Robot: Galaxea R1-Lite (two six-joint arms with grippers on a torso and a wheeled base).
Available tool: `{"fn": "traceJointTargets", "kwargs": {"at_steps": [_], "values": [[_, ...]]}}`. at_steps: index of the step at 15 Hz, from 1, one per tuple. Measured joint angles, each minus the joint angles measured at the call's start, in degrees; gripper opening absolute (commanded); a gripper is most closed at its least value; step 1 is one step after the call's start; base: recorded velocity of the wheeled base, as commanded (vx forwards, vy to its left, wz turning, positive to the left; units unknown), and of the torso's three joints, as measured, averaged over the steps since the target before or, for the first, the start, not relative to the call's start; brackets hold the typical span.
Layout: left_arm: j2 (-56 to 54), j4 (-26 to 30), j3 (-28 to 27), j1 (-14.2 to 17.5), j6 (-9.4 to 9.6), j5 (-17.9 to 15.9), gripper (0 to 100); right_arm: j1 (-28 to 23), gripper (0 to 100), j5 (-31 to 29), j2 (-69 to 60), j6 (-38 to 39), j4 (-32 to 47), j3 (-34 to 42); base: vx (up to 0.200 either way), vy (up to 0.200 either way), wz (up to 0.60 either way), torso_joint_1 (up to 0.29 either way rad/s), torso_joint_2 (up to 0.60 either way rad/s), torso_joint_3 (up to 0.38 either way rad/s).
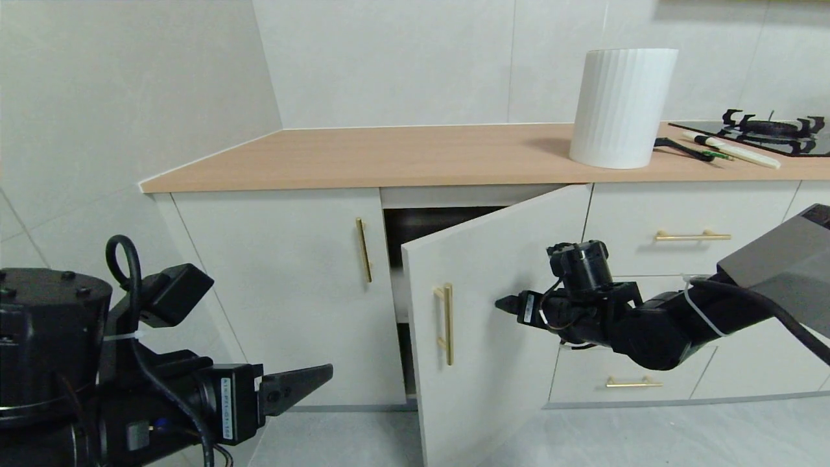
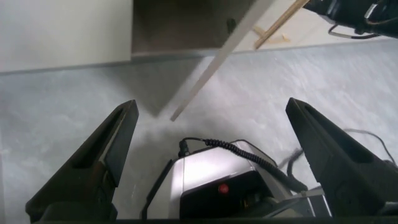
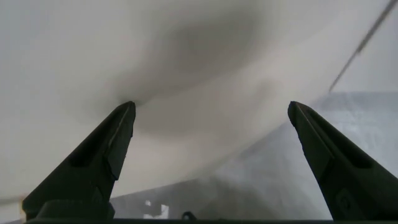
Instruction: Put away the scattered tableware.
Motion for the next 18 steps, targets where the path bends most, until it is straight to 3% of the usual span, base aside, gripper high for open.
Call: {"fn": "traceJointTargets", "kwargs": {"at_steps": [6,18], "values": [[0.0,0.0,-0.1,0.0,0.02,0.0,100,0.3,100,-1.0,0.8,4.7,-1.5,-2.4,0.0,0.0,0.0,0.0,0.0,0.0],[0.2,0.0,-0.1,0.0,0.0,0.1,100,-0.4,100,-12.7,7.4,10.3,-1.5,-13.4,0.0,0.0,0.0,0.0,0.0,0.0]]}}
